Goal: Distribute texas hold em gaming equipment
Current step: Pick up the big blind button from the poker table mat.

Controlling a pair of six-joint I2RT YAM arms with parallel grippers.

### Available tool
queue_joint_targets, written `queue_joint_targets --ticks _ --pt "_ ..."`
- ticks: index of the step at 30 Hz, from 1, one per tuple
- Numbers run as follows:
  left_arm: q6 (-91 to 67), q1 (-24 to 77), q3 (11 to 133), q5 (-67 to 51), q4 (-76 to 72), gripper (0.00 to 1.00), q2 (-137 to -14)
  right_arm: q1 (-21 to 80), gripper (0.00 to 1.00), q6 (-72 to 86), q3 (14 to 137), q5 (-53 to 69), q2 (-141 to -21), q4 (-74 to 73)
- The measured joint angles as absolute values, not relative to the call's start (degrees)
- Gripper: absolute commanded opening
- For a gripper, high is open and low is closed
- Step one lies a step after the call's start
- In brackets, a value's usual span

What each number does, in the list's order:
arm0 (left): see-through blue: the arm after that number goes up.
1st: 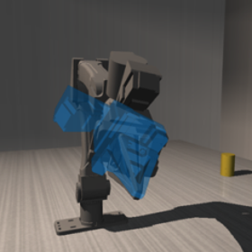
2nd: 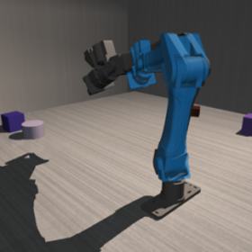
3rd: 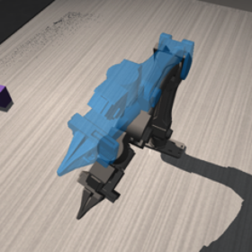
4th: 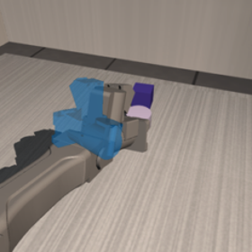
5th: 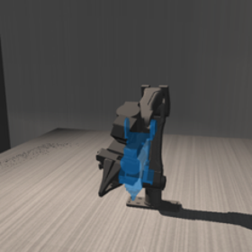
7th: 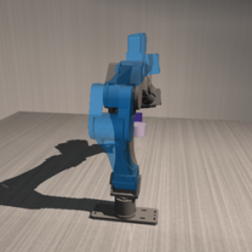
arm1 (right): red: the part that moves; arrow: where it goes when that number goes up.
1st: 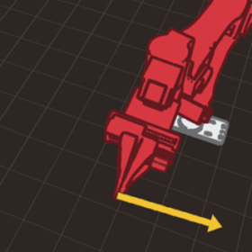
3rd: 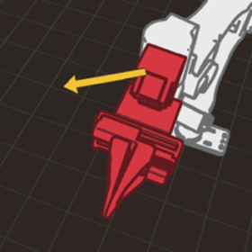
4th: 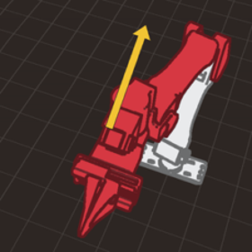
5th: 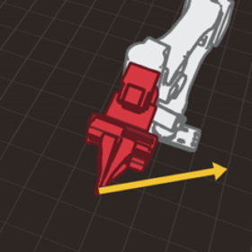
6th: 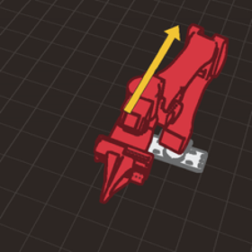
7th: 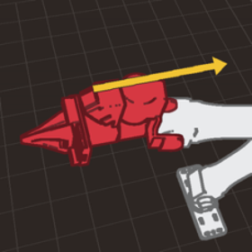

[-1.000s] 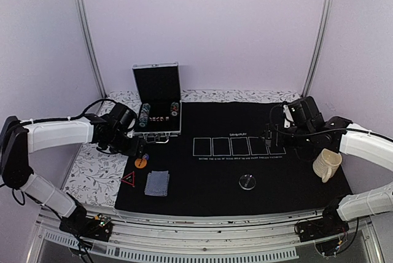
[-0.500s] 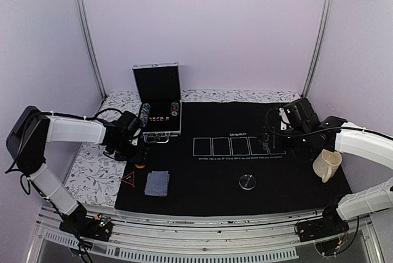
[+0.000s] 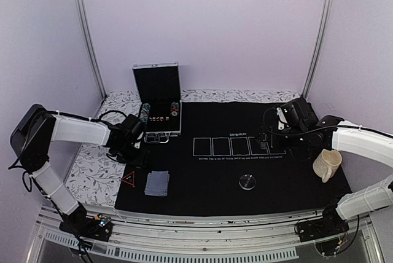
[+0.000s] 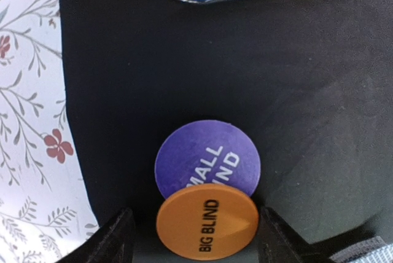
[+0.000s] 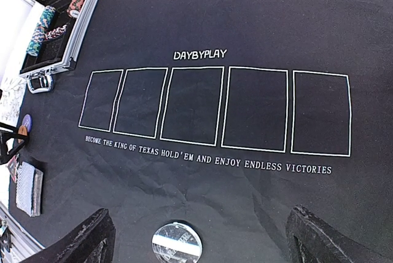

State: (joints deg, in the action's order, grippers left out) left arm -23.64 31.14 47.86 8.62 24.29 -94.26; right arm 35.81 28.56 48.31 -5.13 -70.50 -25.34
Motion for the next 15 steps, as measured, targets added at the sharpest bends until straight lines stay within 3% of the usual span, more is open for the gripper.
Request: queue_joint_targets --ticks 15 --pt "-23.38 31.14 47.88 8.25 23.35 0.43 -94.52 35.81 0.99 28.45 48.31 -4.73 -70.50 -25.23"
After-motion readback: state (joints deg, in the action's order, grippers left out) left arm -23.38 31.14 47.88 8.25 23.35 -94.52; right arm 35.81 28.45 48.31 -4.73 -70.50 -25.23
